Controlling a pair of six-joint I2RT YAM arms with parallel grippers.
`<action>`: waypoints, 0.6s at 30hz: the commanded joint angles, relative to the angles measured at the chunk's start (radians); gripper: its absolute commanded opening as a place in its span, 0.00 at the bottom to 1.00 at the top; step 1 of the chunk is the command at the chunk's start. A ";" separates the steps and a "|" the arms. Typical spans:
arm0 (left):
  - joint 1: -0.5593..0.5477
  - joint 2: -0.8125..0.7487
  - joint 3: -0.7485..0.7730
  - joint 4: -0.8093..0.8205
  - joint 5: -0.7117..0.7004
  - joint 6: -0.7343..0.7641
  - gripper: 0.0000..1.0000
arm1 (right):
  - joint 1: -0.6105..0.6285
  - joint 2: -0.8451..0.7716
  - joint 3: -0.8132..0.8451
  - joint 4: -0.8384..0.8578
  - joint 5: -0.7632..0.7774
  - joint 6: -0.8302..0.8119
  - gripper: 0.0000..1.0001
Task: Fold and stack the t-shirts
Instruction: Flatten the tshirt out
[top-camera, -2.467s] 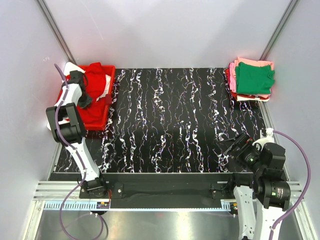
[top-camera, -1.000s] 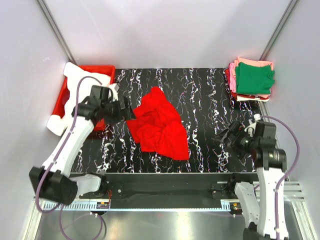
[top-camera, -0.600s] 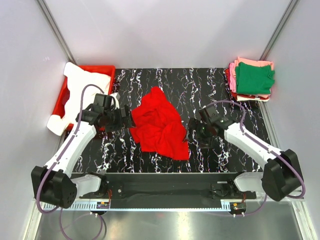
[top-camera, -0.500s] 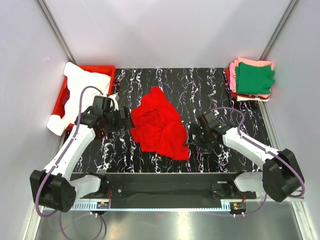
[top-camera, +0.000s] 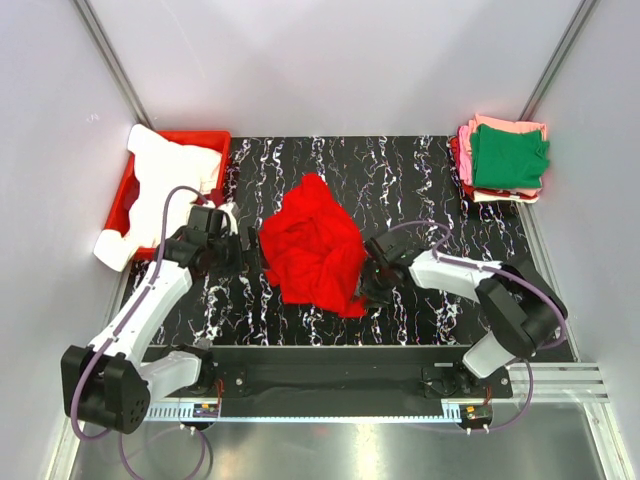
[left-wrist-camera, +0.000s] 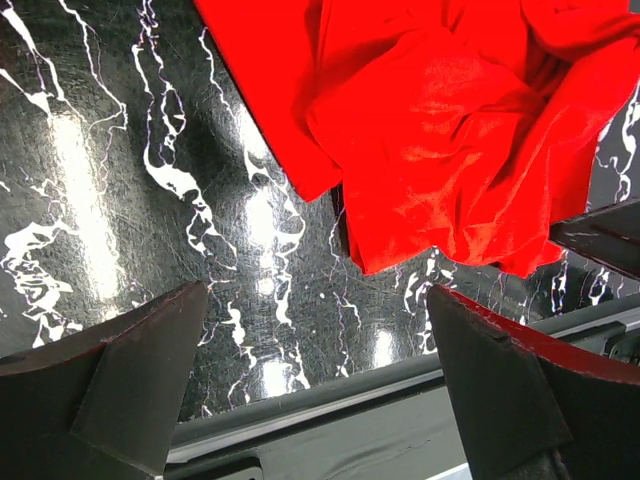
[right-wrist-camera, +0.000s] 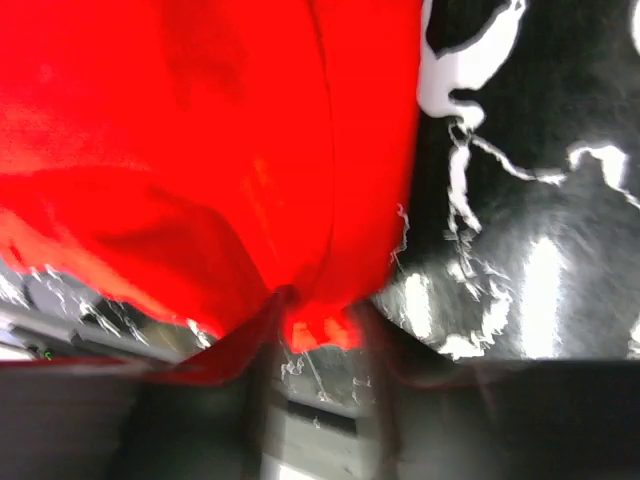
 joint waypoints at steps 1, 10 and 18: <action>-0.004 -0.039 -0.009 0.052 -0.004 0.000 0.99 | 0.028 0.054 -0.040 0.059 0.064 0.017 0.30; -0.003 -0.061 0.000 0.047 -0.043 -0.009 0.95 | 0.026 -0.277 0.564 -0.616 0.535 -0.185 0.00; -0.003 -0.026 0.094 0.060 -0.086 -0.049 0.92 | 0.023 -0.568 0.738 -0.899 0.929 -0.211 0.00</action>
